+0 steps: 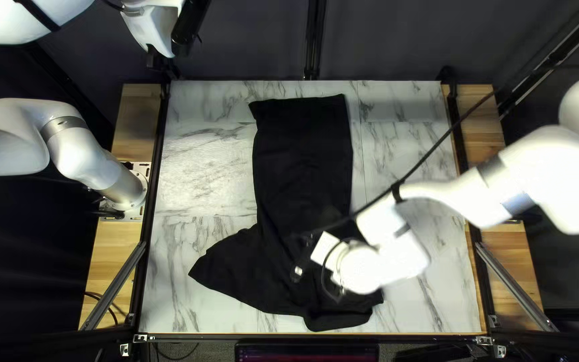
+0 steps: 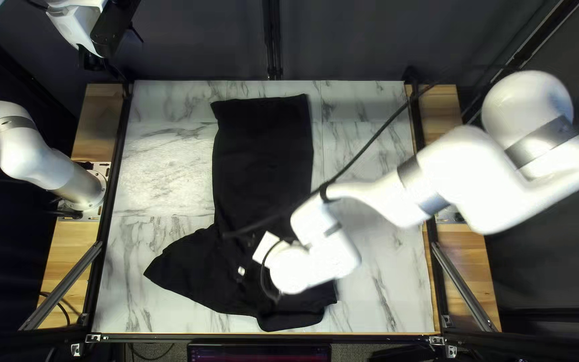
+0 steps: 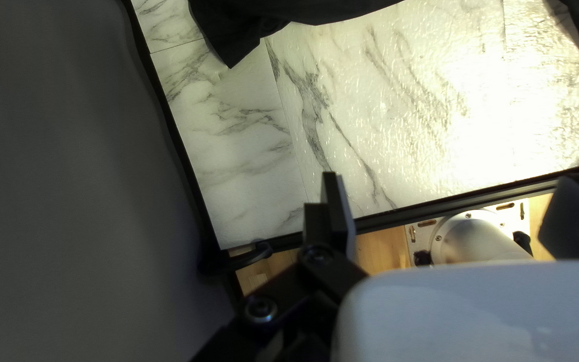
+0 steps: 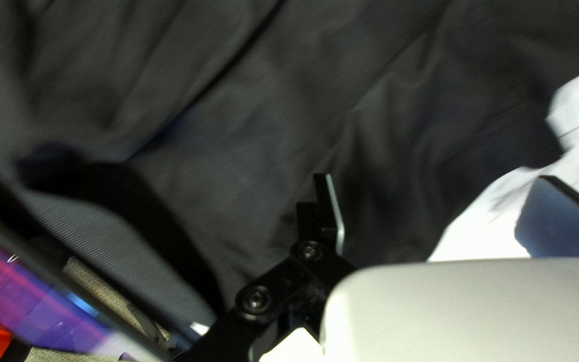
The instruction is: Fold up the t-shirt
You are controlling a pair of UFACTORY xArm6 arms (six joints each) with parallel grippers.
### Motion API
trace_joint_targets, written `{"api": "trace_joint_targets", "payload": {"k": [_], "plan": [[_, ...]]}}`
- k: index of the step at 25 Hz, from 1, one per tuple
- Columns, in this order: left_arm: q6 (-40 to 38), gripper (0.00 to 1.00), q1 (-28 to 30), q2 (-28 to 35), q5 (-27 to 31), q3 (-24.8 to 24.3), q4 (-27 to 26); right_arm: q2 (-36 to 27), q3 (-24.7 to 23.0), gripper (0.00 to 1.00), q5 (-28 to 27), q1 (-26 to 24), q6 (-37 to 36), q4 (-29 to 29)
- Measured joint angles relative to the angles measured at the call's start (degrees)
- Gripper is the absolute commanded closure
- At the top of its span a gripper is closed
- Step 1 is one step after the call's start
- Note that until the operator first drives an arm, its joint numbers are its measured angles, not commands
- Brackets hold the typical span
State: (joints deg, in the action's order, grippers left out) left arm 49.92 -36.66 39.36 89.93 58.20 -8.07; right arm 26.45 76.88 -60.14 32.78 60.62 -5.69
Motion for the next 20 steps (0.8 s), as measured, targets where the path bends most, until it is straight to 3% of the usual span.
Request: {"api": "trace_joint_targets", "payload": {"k": [2, 5, 6, 7, 8, 20], "plan": [[0.0, 0.0, 0.0, 0.0, 0.0, 0.0, 0.0, 0.8, 1.1, 0.04, -0.3, 0.5, -1.2, 0.3], [0.0, 0.0, 0.0, 0.0, 0.0, 0.0, 0.0, 1.7, 2.4, 0.2, -0.6, 0.8, -2.8, 0.7], [0.0, 0.0, 0.0, 0.0, 0.0, 0.0, 0.0, 2.0, 2.7, 0.33, -0.7, 0.9, -3.4, 0.9], [0.0, 0.0, 0.0, 0.0, 0.0, 0.0, 0.0, 2.2, 2.8, 0.59, -0.8, 0.9, -3.7, 1.0], [0.0, 0.0, 0.0, 0.0, 0.0, 0.0, 0.0, 2.4, 3.0, 0.98, -1.0, 0.8, -4.1, 1.2], [0.0, 0.0, 0.0, 0.0, 0.0, 0.0, 0.0, 5.1, 8.6, 1.0, -7.7, 1.9, -3.7, 0.0]]}}
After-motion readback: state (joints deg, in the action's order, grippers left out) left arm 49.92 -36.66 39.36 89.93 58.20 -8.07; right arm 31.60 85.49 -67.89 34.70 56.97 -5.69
